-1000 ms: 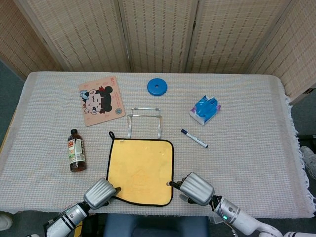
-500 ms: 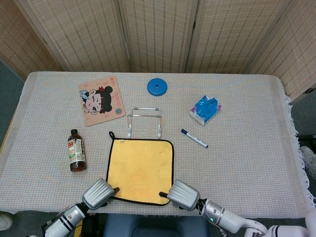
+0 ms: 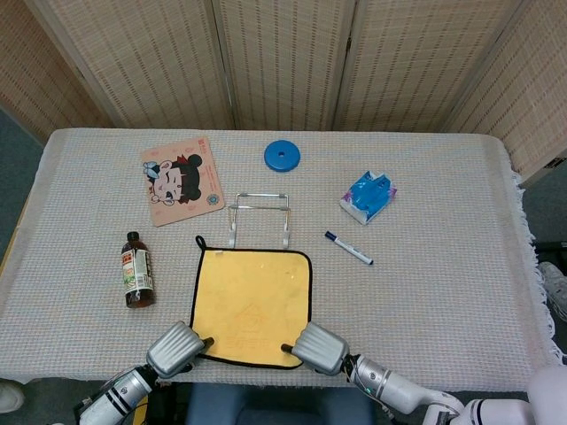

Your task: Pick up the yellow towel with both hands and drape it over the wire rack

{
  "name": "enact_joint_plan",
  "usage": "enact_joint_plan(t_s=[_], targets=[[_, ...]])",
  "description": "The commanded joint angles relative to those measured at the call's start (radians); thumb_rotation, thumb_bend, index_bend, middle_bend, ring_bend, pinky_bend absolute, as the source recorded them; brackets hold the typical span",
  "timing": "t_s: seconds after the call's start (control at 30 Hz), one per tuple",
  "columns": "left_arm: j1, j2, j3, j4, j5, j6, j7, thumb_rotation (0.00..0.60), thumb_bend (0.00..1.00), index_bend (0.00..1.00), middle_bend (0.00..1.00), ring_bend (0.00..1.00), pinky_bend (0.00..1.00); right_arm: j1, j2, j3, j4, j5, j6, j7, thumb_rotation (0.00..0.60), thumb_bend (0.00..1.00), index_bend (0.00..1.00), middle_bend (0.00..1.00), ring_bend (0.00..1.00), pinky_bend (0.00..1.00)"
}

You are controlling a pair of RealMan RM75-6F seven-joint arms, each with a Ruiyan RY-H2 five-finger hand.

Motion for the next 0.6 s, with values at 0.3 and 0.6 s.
enact_joint_plan(t_s=[0.3,0.6], targets=[[-0.004,0.001,0.001,0.007,0.027,0.033,-0.026,0.6,0.53,0.65,1.0,0.87,0.95,0.016,-0.06,0.001,0.061,0.005,0.033,0.029,0.6,0.5,0.54,0.89,1.0,1.0],[-0.039,0.052,-0.035,-0.042,0.074,0.093,-0.059,0.6,0.53,0.65,1.0,0.87,0.95,0.013,-0.047,0.032,0.039,-0.009,0.145,0.068,0.6,0.57,0.69,0.92,1.0,1.0]])
